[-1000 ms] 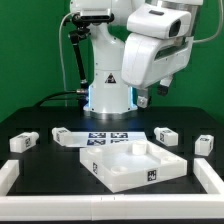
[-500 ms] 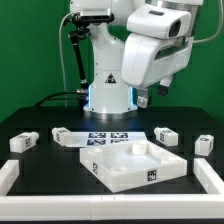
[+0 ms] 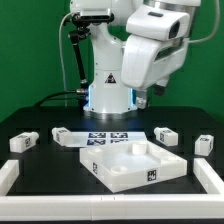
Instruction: Assemble square table
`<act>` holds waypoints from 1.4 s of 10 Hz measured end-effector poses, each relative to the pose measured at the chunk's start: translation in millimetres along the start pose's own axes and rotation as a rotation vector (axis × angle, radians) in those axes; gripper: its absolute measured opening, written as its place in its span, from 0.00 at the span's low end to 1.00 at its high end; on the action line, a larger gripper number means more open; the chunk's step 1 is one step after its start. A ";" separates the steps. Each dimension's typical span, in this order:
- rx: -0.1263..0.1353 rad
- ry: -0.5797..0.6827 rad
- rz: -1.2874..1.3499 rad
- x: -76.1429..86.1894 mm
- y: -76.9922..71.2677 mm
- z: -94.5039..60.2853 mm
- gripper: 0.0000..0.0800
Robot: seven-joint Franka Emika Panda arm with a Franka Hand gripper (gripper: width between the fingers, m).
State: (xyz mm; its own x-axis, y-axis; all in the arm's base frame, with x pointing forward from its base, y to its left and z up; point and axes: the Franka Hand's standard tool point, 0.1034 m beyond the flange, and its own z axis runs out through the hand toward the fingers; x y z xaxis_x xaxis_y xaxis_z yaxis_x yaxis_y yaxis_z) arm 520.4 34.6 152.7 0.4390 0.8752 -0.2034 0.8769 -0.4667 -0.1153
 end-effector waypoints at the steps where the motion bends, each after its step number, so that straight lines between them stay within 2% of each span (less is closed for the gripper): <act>1: 0.011 -0.011 -0.034 -18.3 -12.4 5.7 0.81; 3: 0.016 0.004 -0.304 -51.7 -34.5 27.8 0.81; 4: 0.013 0.015 -0.432 -63.8 -40.6 39.2 0.81; 9: 0.021 0.013 -0.716 -64.5 -41.3 41.4 0.81; 11: 0.056 0.025 -0.852 -62.6 -58.2 69.8 0.81; 13: 0.107 0.071 -0.997 -59.4 -55.1 98.5 0.81; 14: 0.150 0.097 -1.077 -63.2 -49.4 107.5 0.81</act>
Offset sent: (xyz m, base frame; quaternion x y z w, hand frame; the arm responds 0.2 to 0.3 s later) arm -0.0657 -0.0309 -0.0314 -0.0218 0.0861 -0.3105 0.9464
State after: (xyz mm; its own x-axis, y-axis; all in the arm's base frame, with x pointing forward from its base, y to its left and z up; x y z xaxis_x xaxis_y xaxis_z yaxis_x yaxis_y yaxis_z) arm 428.3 -11.3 66.7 -0.5256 0.8370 0.1521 0.7805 0.5456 -0.3053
